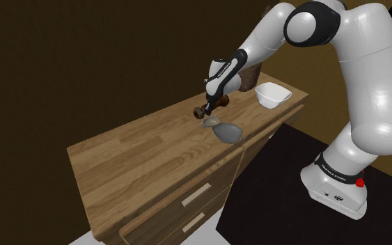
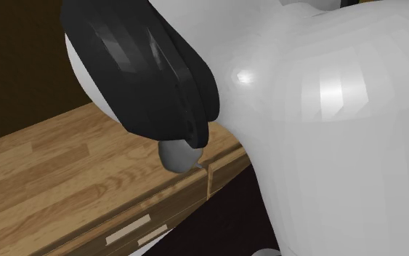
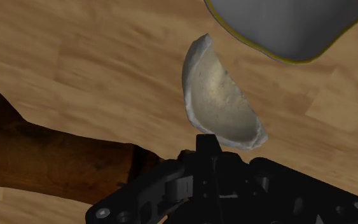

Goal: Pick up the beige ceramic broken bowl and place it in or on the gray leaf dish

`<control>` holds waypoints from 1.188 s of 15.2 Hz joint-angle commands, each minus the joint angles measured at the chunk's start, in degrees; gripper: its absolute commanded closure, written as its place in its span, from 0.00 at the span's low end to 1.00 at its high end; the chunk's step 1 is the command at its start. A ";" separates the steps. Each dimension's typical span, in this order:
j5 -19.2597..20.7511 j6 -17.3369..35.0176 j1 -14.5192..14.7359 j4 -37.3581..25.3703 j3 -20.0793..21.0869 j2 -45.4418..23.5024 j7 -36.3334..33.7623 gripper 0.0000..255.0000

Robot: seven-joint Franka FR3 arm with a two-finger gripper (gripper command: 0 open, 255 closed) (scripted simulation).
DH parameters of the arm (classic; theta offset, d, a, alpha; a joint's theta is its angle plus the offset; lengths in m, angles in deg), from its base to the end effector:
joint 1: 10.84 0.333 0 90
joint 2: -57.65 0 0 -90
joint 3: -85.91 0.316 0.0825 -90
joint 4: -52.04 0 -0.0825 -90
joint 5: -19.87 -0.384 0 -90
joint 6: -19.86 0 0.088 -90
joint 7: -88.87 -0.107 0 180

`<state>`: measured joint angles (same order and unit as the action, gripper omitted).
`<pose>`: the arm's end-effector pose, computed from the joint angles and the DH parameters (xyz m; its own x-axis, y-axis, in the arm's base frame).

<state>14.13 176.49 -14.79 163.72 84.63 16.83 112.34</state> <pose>0.6120 -0.0597 0.1154 0.9698 0.2309 0.0781 0.2317 -0.9728 -0.0006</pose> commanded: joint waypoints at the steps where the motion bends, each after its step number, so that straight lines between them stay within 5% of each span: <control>1: 0.00 0.00 0.00 0.00 0.00 0.00 0.00 1.00; 2: 0.00 0.00 0.00 0.00 0.00 0.00 0.00 0.00; 5: 3.10 -20.33 -4.98 -7.86 2.27 0.17 10.71 0.00; 18: 2.93 -16.42 -4.79 -8.21 2.27 -4.08 10.82 0.00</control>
<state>17.06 160.05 -19.58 155.52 86.89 12.77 123.16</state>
